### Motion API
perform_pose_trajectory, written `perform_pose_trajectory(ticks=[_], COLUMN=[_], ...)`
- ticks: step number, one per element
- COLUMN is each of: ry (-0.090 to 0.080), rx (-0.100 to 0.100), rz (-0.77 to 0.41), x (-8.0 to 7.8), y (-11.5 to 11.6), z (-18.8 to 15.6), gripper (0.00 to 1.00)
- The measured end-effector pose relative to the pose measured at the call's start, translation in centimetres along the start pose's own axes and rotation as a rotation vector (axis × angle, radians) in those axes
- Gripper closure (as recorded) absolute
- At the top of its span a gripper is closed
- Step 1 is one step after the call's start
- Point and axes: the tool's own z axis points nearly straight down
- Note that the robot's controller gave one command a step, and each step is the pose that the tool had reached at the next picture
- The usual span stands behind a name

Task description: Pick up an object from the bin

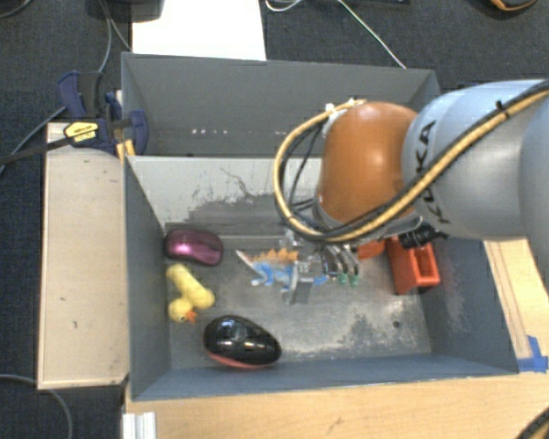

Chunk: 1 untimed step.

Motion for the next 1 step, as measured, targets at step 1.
perform_pose_trajectory(ticks=[1], ry=[-0.01], rx=[-0.002], rz=[-0.023], x=[-0.98], y=[-0.73], z=[7.26], gripper=[1.0])
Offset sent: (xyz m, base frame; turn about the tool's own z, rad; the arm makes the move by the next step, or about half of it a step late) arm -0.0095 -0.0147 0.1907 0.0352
